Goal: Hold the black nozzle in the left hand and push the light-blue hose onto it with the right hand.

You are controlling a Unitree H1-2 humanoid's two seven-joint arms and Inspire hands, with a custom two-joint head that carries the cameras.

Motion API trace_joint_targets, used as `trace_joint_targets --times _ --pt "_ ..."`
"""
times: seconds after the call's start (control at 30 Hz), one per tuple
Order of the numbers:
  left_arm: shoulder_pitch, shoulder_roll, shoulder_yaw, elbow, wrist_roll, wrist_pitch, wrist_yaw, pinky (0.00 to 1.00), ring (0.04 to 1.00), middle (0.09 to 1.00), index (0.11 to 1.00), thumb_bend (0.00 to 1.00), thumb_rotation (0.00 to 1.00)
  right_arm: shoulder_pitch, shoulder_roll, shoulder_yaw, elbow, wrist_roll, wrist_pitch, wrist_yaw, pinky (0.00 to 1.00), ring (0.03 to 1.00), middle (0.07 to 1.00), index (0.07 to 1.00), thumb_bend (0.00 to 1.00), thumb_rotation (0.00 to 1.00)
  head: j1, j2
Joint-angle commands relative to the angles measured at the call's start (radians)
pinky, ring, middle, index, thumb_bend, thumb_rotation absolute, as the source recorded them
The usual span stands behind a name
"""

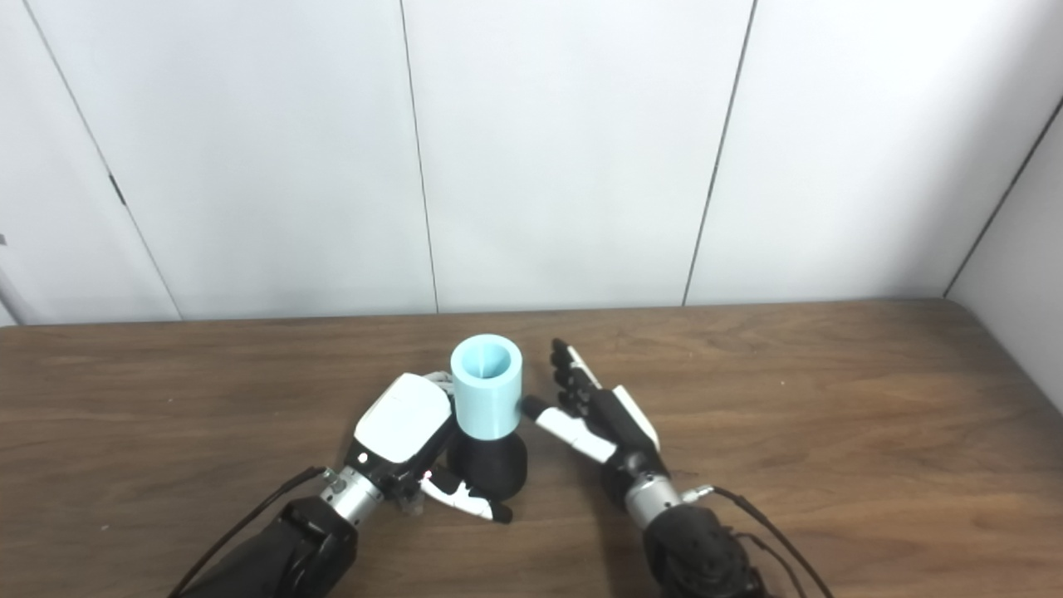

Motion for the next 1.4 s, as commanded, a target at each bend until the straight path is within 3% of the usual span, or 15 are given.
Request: trace_joint_targets --times 0.0,0.13,0.33,0.5,0.57,0.73,0.87,1.13,1.27,1.37 --pt "0.217 -0.038 -0.109 0.135 0.052 -0.036 -0.031 0.67 0.469 0.41 0.519 0.5 0.0 -0.051 -0.015 -0.034 -0.026 0.051 -0.117 0.01 1.0 1.0 1.0 1.0 1.0 0.53 -0.005 0.0" --pt "0.212 -0.04 -0.11 0.149 0.049 -0.043 -0.031 0.67 0.48 0.414 0.511 0.5 0.0 -0.055 -0.041 -0.039 -0.036 0.055 -0.139 0.029 1.0 1.0 1.0 1.0 1.0 0.55 -0.007 -0.001" --pt "0.209 -0.042 -0.112 0.148 0.049 -0.042 -0.032 0.66 0.477 0.422 0.512 0.5 0.0 -0.055 -0.105 -0.005 -0.113 0.044 -0.157 0.087 1.0 1.0 1.0 1.0 1.0 0.6 -0.008 -0.002" --pt "0.21 -0.045 -0.106 0.142 0.036 -0.04 -0.05 0.67 0.471 0.427 0.521 0.5 0.0 -0.069 -0.146 0.033 -0.194 -0.148 -0.262 0.022 0.98 1.0 1.0 1.0 1.0 0.77 -0.008 -0.002" --pt "0.21 -0.048 -0.102 0.145 0.03 -0.043 -0.051 0.68 0.466 0.417 0.52 0.5 0.0 -0.081 -0.174 0.052 -0.255 -0.215 -0.267 0.027 0.99 1.0 1.0 1.0 1.0 0.86 -0.009 -0.002" --pt "0.209 -0.051 -0.101 0.156 0.031 -0.043 -0.047 0.68 0.462 0.409 0.498 0.5 0.0 -0.099 -0.223 0.107 -0.361 -0.388 -0.298 0.031 1.0 1.0 0.98 0.982 0.97 0.89 -0.01 0.0" --pt "0.207 -0.05 -0.103 0.156 0.033 -0.047 -0.045 0.67 0.464 0.417 0.506 0.5 0.0 -0.114 -0.243 0.146 -0.432 -0.495 -0.288 0.047 1.0 1.0 0.998 0.986 0.91 0.85 -0.014 -0.002" --pt "0.207 -0.045 -0.106 0.15 0.04 -0.043 -0.046 0.67 0.467 0.415 0.508 0.5 0.0 -0.151 -0.247 0.2 -0.548 -0.628 -0.205 0.15 1.0 1.0 1.0 0.965 0.89 0.85 -0.016 -0.001" --pt "0.208 -0.045 -0.103 0.151 0.036 -0.048 -0.044 0.68 0.467 0.426 0.513 0.5 0.0 -0.163 -0.241 0.212 -0.57 -0.678 -0.216 0.181 1.0 1.0 1.0 0.934 0.9 0.86 -0.018 0.0" --pt "0.208 -0.044 -0.103 0.145 0.034 -0.049 -0.052 0.68 0.464 0.414 0.51 0.5 0.0 -0.166 -0.243 0.22 -0.572 -0.709 -0.223 0.198 1.0 1.0 0.985 0.912 0.9 0.81 -0.012 0.0"
